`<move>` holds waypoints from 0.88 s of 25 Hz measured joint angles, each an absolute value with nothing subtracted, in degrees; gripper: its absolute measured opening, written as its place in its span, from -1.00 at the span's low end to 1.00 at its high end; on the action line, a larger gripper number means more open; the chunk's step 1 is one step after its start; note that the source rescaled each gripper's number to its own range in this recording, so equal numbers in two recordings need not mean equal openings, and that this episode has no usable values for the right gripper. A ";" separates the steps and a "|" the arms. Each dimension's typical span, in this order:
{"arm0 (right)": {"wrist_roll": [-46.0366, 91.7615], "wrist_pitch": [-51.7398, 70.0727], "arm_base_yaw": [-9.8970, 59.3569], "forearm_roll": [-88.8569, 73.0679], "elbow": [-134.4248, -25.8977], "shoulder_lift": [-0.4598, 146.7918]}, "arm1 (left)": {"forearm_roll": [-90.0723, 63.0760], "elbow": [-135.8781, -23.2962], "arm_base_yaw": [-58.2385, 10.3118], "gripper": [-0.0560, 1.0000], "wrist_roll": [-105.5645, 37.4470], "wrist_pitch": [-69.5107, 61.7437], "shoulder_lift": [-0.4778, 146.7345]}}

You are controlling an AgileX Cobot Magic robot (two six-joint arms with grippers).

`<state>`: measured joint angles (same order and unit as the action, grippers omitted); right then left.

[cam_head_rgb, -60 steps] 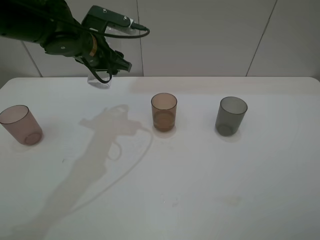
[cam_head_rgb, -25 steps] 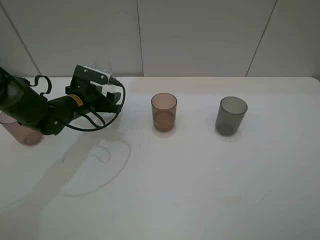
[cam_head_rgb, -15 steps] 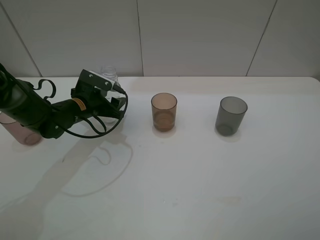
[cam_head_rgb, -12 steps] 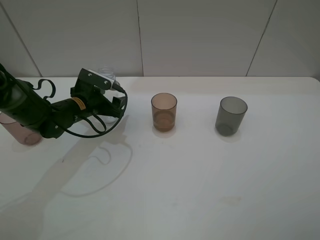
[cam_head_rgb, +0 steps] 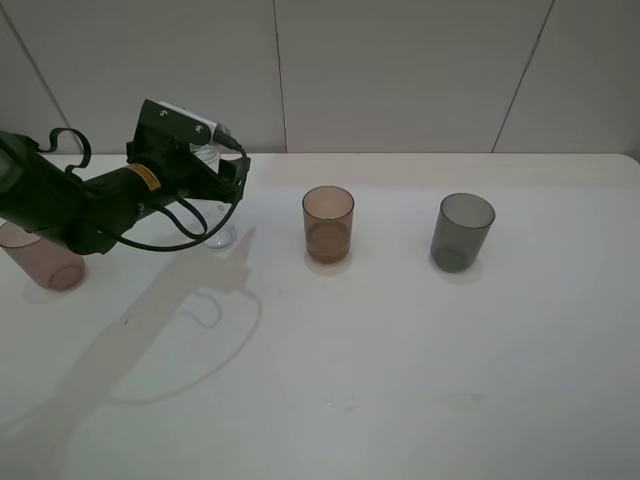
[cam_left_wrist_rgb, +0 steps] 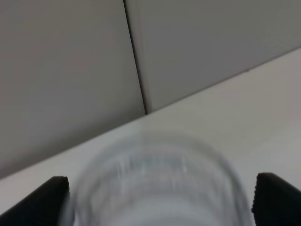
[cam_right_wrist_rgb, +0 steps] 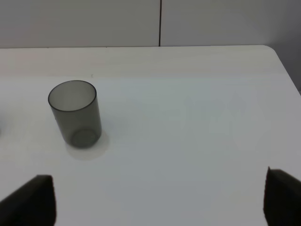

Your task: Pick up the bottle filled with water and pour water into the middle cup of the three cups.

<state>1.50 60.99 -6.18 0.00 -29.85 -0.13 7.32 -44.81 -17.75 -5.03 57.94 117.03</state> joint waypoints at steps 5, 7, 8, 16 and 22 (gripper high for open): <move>1.50 60.99 -6.18 0.00 -29.85 -0.13 | 6.80 -44.75 -17.75 0.96 -6.46 57.27 111.00; 1.50 60.99 -6.18 0.00 -29.85 -0.13 | 6.78 -44.69 -17.75 0.96 -6.71 57.07 108.43; 1.50 60.99 -6.18 0.00 -29.85 -0.13 | 6.42 -44.69 -17.75 0.96 -6.85 56.70 106.91; 1.50 60.99 -6.18 0.00 -29.85 -0.13 | -0.93 -44.63 -17.75 0.96 -6.98 42.45 91.84; 1.50 60.99 -6.18 0.00 -29.85 -0.13 | -5.02 -44.63 -14.87 0.96 -7.05 12.06 76.06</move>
<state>1.50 60.99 -6.18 0.00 -29.85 -0.13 -5.02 -44.63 -14.87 -7.05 12.06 76.06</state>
